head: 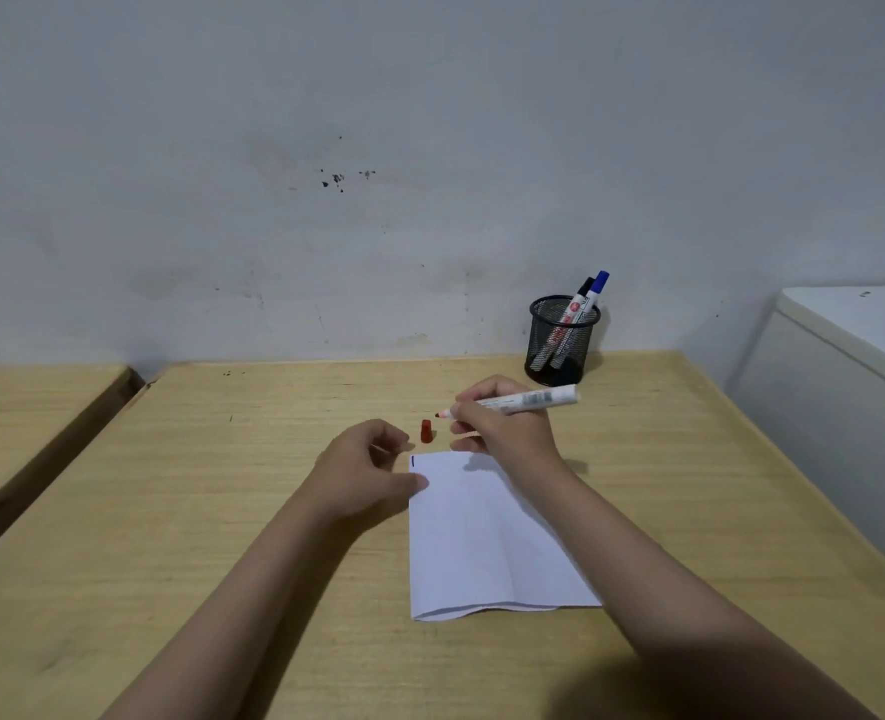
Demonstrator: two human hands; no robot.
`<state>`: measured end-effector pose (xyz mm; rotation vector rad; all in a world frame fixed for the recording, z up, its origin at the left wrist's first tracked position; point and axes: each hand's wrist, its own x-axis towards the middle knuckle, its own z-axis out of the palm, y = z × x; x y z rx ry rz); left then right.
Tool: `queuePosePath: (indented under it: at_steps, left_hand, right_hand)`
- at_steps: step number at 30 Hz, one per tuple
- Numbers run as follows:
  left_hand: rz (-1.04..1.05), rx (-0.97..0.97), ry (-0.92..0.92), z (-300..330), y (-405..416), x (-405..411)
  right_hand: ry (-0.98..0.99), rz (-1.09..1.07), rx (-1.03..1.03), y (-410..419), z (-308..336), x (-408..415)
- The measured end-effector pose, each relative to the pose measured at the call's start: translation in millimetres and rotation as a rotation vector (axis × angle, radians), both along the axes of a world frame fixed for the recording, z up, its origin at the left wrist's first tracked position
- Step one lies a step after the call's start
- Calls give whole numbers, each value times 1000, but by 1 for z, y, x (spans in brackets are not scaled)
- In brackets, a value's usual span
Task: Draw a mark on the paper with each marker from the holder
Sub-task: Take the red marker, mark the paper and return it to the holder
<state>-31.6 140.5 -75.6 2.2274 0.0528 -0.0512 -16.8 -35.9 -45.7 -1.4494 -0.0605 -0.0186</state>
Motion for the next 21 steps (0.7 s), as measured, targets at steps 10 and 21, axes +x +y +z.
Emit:
queuePosePath:
  at_steps: [10, 21]
  left_hand:
    - [-54, 235, -129, -9, 5, 0]
    - [-47, 302, -185, -13, 11, 6]
  right_hand:
    - [77, -111, -43, 34, -38, 5]
    - [45, -136, -141, 34, -43, 8]
